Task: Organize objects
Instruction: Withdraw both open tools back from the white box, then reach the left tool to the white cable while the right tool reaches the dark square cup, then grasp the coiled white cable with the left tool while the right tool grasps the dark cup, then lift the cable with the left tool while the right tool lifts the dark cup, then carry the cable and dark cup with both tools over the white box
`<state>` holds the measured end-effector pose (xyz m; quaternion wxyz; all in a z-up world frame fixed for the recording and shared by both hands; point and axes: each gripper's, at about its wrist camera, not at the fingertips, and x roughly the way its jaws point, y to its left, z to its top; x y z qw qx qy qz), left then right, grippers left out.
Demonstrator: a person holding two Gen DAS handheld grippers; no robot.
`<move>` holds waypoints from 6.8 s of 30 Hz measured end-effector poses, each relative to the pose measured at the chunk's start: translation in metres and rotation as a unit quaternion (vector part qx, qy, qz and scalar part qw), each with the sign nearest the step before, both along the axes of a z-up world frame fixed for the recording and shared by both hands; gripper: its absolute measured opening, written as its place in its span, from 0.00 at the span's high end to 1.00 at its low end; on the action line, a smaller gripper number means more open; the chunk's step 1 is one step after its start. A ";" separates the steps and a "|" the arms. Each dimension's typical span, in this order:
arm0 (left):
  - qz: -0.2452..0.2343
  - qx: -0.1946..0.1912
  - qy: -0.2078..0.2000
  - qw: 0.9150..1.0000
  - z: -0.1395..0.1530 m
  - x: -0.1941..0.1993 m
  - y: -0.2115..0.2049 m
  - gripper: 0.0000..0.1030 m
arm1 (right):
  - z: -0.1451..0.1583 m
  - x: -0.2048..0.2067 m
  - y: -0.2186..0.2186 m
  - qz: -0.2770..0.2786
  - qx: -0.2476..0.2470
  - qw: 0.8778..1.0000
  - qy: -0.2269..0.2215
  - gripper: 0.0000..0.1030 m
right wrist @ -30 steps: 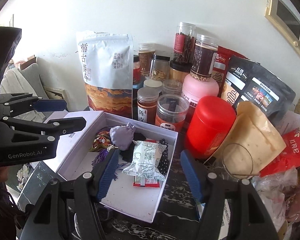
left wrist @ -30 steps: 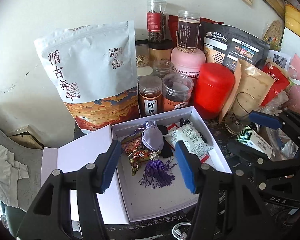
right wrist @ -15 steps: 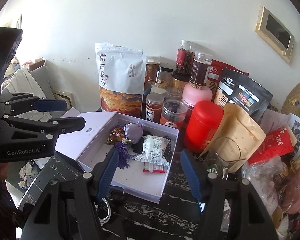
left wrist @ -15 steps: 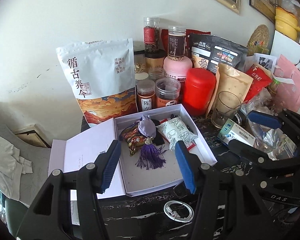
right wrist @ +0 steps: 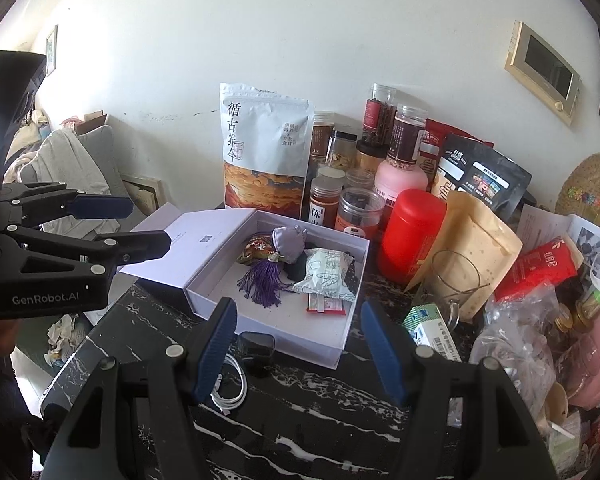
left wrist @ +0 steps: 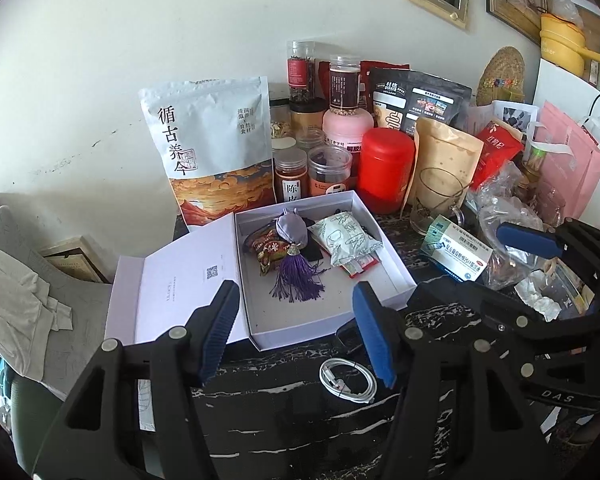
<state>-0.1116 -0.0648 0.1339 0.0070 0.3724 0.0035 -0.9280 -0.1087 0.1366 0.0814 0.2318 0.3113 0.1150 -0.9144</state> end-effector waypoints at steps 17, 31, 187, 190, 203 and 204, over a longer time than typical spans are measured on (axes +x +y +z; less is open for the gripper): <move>0.001 0.019 -0.029 0.999 -0.053 0.058 0.013 0.44 | -0.056 0.043 0.019 -0.009 -0.008 0.999 -0.050 0.37; 0.011 0.039 -0.051 0.998 -0.104 0.074 0.026 0.44 | -0.109 0.043 0.036 -0.019 -0.008 0.995 -0.101 0.37; -0.074 0.066 -0.086 0.991 -0.174 0.047 0.025 0.50 | -0.127 0.033 0.013 0.049 -0.044 0.992 -0.108 0.55; -0.070 0.068 -0.083 0.992 -0.167 0.038 0.020 0.50 | -0.122 0.025 0.012 0.052 -0.045 0.992 -0.105 0.55; -0.051 0.072 -0.074 0.993 -0.138 -0.010 0.002 0.50 | -0.098 -0.013 0.005 0.063 -0.055 0.993 -0.085 0.55; -0.050 0.071 -0.072 0.994 -0.136 -0.014 0.001 0.50 | -0.097 -0.017 0.004 0.063 -0.054 0.993 -0.083 0.55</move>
